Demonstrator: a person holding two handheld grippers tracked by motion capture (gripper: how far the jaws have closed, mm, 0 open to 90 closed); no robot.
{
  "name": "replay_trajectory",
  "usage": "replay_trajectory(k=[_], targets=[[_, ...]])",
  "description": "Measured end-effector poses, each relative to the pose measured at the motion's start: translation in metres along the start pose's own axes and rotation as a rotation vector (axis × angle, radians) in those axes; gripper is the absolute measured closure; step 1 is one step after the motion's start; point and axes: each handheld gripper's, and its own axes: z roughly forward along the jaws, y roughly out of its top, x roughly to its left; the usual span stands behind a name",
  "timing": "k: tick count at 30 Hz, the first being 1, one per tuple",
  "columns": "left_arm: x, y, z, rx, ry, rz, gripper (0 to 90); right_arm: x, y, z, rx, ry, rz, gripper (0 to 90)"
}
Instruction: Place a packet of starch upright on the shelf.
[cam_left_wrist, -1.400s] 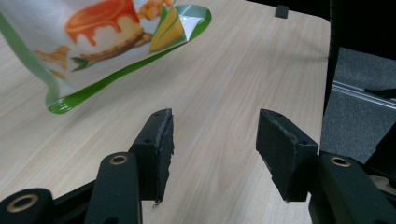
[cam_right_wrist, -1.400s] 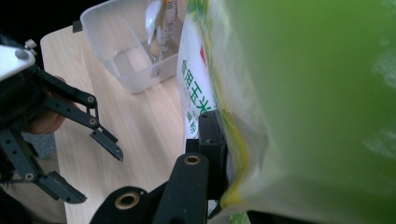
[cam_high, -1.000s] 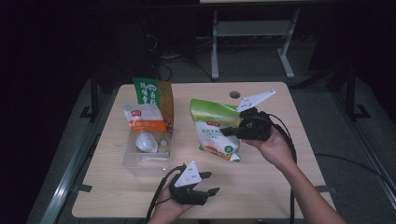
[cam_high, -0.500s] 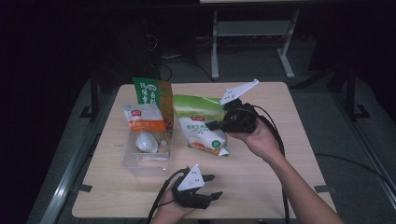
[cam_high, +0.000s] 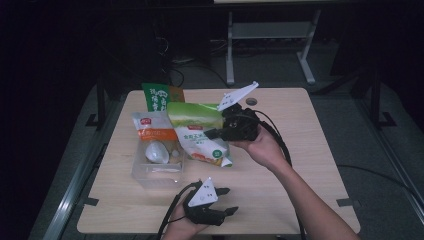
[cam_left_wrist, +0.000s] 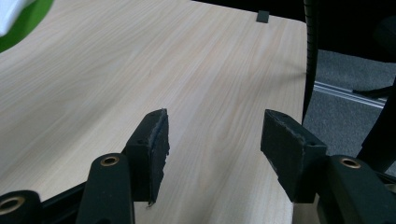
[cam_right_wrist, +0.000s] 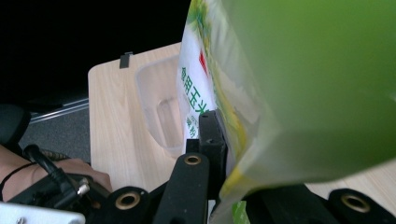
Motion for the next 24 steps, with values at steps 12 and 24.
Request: replay_trajectory(k=[12, 24], targets=[[0.001, -0.001, -0.001, 0.001, 0.005, 0.009, 40.5, 0.004, 0.014, 0.024, -0.002, 0.032, -0.024, 87.7], [0.001, -0.002, -0.004, -0.016, 0.006, -0.013, 40.5, 0.015, 0.039, 0.046, -0.001, 0.065, -0.047, 87.7]])
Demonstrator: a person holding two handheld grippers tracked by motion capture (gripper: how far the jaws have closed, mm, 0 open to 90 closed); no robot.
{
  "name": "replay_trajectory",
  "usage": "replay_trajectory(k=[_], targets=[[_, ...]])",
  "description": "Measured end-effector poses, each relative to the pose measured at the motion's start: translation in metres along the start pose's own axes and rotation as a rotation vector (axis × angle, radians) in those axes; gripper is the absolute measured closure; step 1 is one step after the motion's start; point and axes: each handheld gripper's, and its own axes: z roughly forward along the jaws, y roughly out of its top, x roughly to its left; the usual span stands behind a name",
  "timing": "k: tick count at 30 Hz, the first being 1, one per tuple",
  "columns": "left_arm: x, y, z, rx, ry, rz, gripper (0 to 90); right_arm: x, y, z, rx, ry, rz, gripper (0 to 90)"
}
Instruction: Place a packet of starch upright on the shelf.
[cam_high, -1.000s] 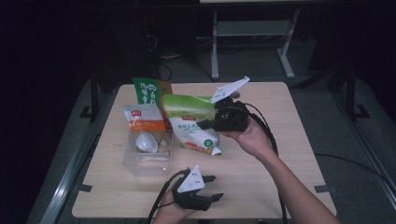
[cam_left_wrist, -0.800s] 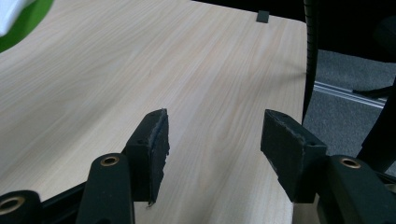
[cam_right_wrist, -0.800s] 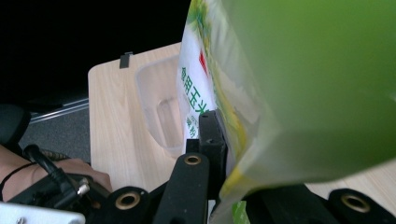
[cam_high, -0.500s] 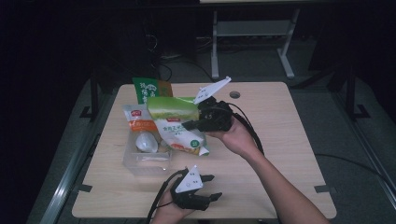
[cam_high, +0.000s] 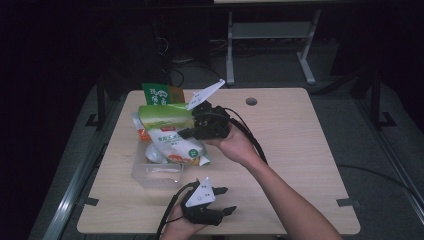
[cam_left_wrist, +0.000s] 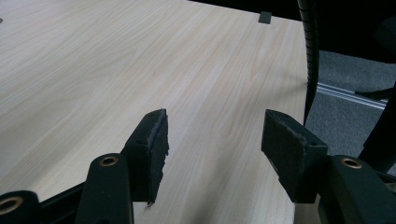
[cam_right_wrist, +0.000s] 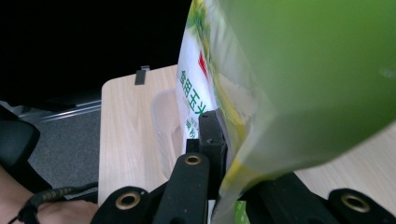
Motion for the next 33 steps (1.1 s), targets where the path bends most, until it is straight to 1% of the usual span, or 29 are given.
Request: replay_trajectory(k=[2, 3, 4, 5, 7, 8, 9, 11, 12, 13, 15, 16, 17, 19, 21, 22, 23, 24, 26, 27, 28, 30, 32, 33], targets=[[-0.001, -0.001, -0.001, -0.005, 0.002, -0.01, 40.5, 0.002, 0.004, 0.006, -0.002, 0.007, -0.004, 87.7], [0.0, -0.001, -0.001, -0.006, 0.001, 0.002, 40.5, 0.003, 0.006, 0.008, -0.004, 0.013, -0.004, 87.7], [0.001, -0.001, -0.002, -0.004, 0.001, 0.003, 40.5, 0.003, 0.008, 0.011, -0.004, 0.018, -0.006, 87.7], [0.001, -0.001, -0.003, -0.004, 0.003, 0.004, 40.5, 0.005, 0.012, 0.018, -0.008, 0.033, -0.005, 87.7], [0.001, -0.001, -0.004, 0.001, 0.005, 0.007, 40.4, 0.005, 0.013, 0.021, -0.007, 0.038, -0.009, 87.7], [0.0, -0.001, -0.004, -0.006, 0.001, -0.005, 40.3, 0.007, 0.015, 0.024, -0.009, 0.049, 0.003, 87.7], [0.001, -0.001, -0.004, -0.009, 0.003, 0.006, 40.1, 0.007, 0.016, 0.027, -0.007, 0.053, 0.001, 87.7], [0.002, -0.002, -0.006, -0.004, 0.005, 0.007, 40.0, 0.008, 0.018, 0.033, -0.004, 0.063, 0.001, 87.7], [0.003, -0.002, -0.006, -0.008, 0.005, 0.007, 40.0, 0.009, 0.018, 0.038, -0.001, 0.063, -0.008, 87.7], [0.003, -0.002, -0.006, -0.014, 0.0, -0.007, 39.8, 0.009, 0.019, 0.046, 0.006, 0.072, -0.013, 87.7], [0.004, -0.002, -0.007, -0.016, -0.002, -0.021, 39.9, 0.01, 0.02, 0.052, 0.008, 0.076, -0.018, 87.7], [0.005, -0.002, -0.008, -0.018, 0.003, -0.018, 39.9, 0.01, 0.02, 0.052, 0.008, 0.076, -0.018, 87.7], [0.005, -0.002, -0.008, -0.016, -0.001, -0.036, 39.9, 0.011, 0.02, 0.055, 0.011, 0.08, -0.02, 87.7], [0.006, -0.003, -0.008, -0.017, 0.002, -0.036, 39.9, 0.012, 0.021, 0.06, 0.011, 0.083, -0.02, 87.8], [0.006, -0.003, -0.009, -0.023, 0.002, -0.034, 39.9, 0.012, 0.022, 0.068, 0.006, 0.102, -0.011, 87.7], [0.008, -0.003, -0.011, -0.001, 0.006, -0.003, 39.9, 0.012, 0.022, 0.068, 0.006, 0.102, -0.011, 87.7], [0.008, -0.004, -0.011, 0.002, 0.009, 0.0, 39.8, 0.012, 0.023, 0.075, 0.011, 0.115, 0.0, 87.8], [0.008, -0.004, -0.012, 0.004, 0.007, 0.002, 39.8, 0.012, 0.023, 0.075, 0.011, 0.115, 0.0, 87.8], [0.007, -0.004, -0.013, 0.004, 0.005, -0.001, 39.7, 0.01, 0.023, 0.082, 0.02, 0.126, -0.003, 87.7], [0.006, -0.004, -0.013, 0.002, 0.005, -0.005, 39.8, 0.009, 0.022, 0.088, 0.022, 0.138, 0.006, 87.7], [0.006, -0.005, -0.013, -0.002, 0.002, -0.009, 39.8, 0.009, 0.022, 0.088, 0.022, 0.138, 0.006, 87.7], [0.006, -0.005, -0.013, -0.001, 0.003, -0.002, 39.8, 0.007, 0.019, 0.093, 0.022, 0.155, 0.019, 87.7], [0.006, -0.005, -0.014, -0.002, 0.003, -0.004, 39.8, 0.006, 0.018, 0.097, 0.028, 0.167, 0.031, 87.7], [0.006, -0.005, -0.014, -0.002, 0.005, -0.003, 39.8, 0.005, 0.016, 0.1, 0.029, 0.17, 0.027, 87.7]])
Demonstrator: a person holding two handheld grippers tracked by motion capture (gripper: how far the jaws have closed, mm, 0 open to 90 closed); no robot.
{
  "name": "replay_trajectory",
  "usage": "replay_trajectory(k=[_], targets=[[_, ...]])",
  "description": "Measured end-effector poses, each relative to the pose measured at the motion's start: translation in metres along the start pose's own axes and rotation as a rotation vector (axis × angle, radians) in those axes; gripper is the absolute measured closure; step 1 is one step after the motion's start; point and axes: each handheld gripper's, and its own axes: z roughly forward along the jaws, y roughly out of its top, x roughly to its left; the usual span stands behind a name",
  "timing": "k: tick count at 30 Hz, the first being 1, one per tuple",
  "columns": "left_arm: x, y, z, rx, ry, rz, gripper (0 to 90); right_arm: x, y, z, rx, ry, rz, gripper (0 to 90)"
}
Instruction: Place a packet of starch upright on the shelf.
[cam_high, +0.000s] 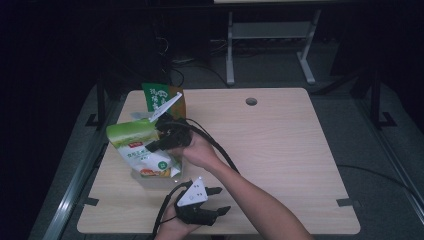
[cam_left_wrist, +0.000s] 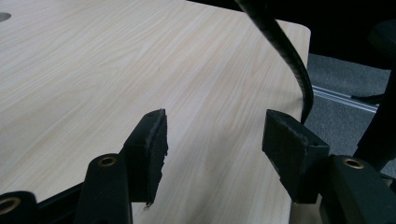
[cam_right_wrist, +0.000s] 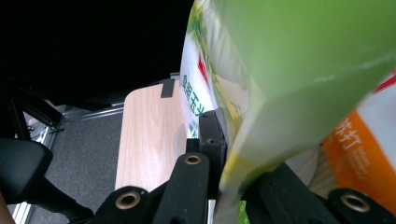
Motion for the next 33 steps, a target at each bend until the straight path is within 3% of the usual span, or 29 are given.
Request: replay_trajectory(k=[9, 11, 12, 15, 23, 33], targets=[[0.002, 0.0, -0.002, 0.004, 0.01, 0.013, 39.5, -0.006, -0.016, 0.021, 0.05, 0.002, 0.016, 87.3], [0.002, 0.0, -0.002, 0.007, 0.012, 0.014, 39.5, -0.009, -0.019, 0.02, 0.044, 0.002, 0.022, 86.2], [0.001, 0.0, -0.002, 0.008, 0.011, 0.01, 39.5, -0.011, -0.019, 0.014, 0.015, 0.006, 0.045, 83.6], [0.0, 0.0, -0.001, 0.011, 0.006, 0.006, 39.5, -0.01, -0.018, 0.005, 0.008, -0.01, 0.036, 79.6], [0.0, 0.0, 0.001, 0.017, 0.007, 0.013, 39.5, -0.008, -0.024, -0.003, 0.052, -0.043, 0.009, 80.2], [0.001, -0.001, 0.002, 0.023, 0.012, 0.003, 39.4, -0.014, -0.046, 0.0, 0.134, -0.031, 0.013, 83.3]])
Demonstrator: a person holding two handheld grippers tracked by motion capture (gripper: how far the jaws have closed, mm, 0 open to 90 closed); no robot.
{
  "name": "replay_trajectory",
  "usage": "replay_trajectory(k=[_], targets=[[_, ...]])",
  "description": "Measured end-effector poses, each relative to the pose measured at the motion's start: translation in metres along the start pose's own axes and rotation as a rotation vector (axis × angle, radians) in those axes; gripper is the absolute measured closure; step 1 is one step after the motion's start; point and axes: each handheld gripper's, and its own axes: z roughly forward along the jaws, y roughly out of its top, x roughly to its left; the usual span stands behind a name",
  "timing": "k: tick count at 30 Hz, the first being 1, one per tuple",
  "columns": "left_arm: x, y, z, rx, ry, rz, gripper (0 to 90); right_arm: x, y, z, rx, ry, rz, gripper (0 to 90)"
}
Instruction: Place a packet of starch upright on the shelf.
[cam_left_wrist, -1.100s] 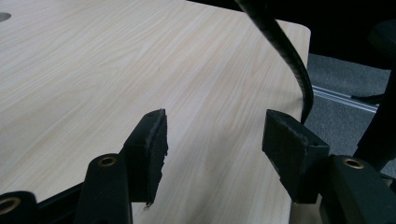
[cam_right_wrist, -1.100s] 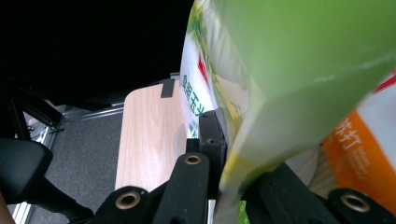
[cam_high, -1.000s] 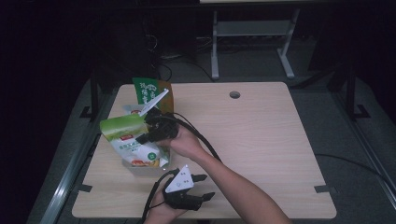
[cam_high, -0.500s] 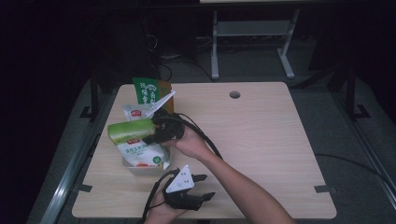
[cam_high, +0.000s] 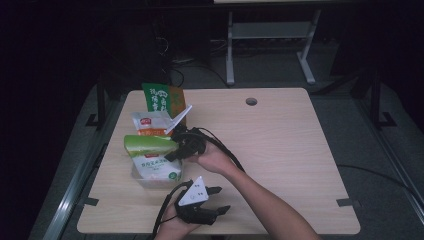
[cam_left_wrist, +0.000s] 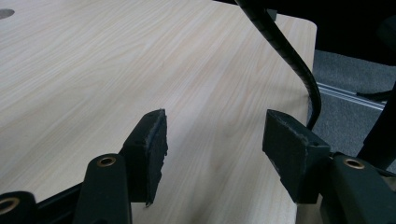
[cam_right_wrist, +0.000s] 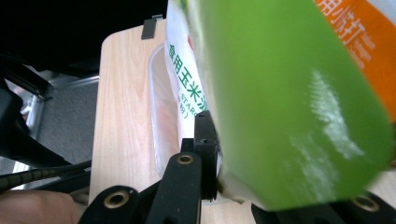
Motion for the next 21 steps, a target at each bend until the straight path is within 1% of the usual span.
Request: replay_trajectory(k=[3, 5, 6, 8, 9, 10, 11, 12, 13, 15, 16, 17, 18, 19, 21], targets=[[0.001, 0.0, 0.0, 0.0, 0.002, 0.003, 39.1, -0.001, -0.003, -0.001, -0.012, 0.001, 0.004, 82.8], [0.001, -0.001, 0.0, 0.006, 0.004, 0.006, 39.1, 0.0, -0.002, -0.001, -0.007, -0.001, 0.008, 81.6], [0.001, -0.001, 0.001, 0.003, 0.005, 0.002, 39.0, 0.0, -0.002, -0.001, -0.009, -0.003, 0.001, 81.0], [0.001, -0.001, 0.001, 0.004, 0.007, 0.0, 38.7, -0.001, -0.003, -0.002, -0.014, 0.006, 0.005, 79.3], [0.001, -0.001, 0.001, 0.007, 0.009, 0.0, 38.1, -0.002, -0.005, -0.003, -0.023, 0.015, 0.009, 76.3], [0.002, -0.001, 0.001, 0.008, 0.01, -0.001, 38.1, -0.002, -0.005, -0.003, -0.023, 0.015, 0.009, 76.3], [0.002, -0.001, 0.001, 0.005, 0.011, -0.003, 37.9, -0.002, -0.006, -0.005, -0.024, 0.016, 0.028, 74.4], [0.002, -0.001, 0.002, 0.003, 0.012, -0.008, 37.6, -0.003, -0.008, -0.007, -0.04, 0.019, 0.033, 71.1], [0.003, -0.001, 0.001, 0.007, 0.014, -0.005, 37.6, -0.003, -0.008, -0.007, -0.04, 0.019, 0.033, 71.1], [0.004, -0.001, 0.001, 0.009, 0.017, -0.008, 37.1, -0.003, -0.01, -0.011, -0.041, 0.022, 0.035, 66.0], [0.004, -0.001, 0.001, 0.01, 0.018, -0.011, 36.9, -0.004, -0.012, -0.014, -0.053, 0.017, 0.033, 64.3], [0.005, -0.001, 0.001, 0.006, 0.021, -0.015, 36.7, -0.004, -0.013, -0.016, -0.059, 0.025, 0.045, 63.1], [0.005, -0.001, 0.001, 0.006, 0.023, -0.019, 36.4, -0.005, -0.016, -0.019, -0.068, 0.03, 0.043, 61.0], [0.006, -0.001, 0.001, 0.008, 0.025, -0.018, 36.2, -0.005, -0.018, -0.022, -0.071, 0.021, 0.045, 59.4], [0.007, -0.001, 0.001, 0.009, 0.026, -0.023, 35.7, -0.007, -0.022, -0.028, -0.077, 0.025, 0.053, 57.3]])
